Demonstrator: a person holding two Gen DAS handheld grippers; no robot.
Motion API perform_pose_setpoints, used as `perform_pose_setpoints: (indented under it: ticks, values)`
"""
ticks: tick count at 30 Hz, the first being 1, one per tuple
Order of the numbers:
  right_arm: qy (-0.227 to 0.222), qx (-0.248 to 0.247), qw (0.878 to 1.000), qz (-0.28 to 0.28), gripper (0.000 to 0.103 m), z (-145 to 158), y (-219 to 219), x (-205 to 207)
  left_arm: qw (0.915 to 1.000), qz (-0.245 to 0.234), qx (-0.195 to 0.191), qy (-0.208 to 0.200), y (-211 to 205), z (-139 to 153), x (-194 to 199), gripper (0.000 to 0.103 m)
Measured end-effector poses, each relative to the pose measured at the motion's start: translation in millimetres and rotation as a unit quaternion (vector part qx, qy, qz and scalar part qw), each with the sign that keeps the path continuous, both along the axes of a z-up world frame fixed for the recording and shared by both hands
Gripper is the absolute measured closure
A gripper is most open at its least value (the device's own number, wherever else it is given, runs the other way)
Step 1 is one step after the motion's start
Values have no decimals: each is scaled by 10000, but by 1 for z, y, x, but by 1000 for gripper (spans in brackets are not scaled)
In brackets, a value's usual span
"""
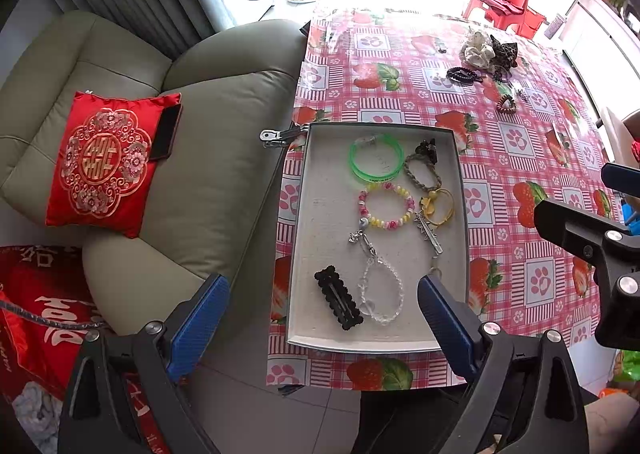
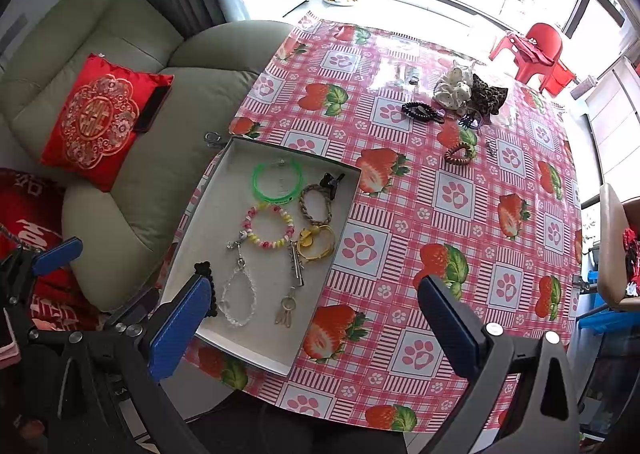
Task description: Organize jewelry
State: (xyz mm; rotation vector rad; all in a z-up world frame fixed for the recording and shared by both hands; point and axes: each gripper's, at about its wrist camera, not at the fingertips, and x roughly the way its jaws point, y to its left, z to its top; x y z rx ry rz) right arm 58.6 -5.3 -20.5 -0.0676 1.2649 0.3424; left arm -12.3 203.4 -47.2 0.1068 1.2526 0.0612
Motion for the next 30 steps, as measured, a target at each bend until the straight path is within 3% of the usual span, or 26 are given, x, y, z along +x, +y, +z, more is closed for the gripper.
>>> perform_pose_setpoints:
  ticks: [30]
  values:
    - [141,191,9995,194,0,-10,0,4,9996,85,255,112,-7,-6,5,3]
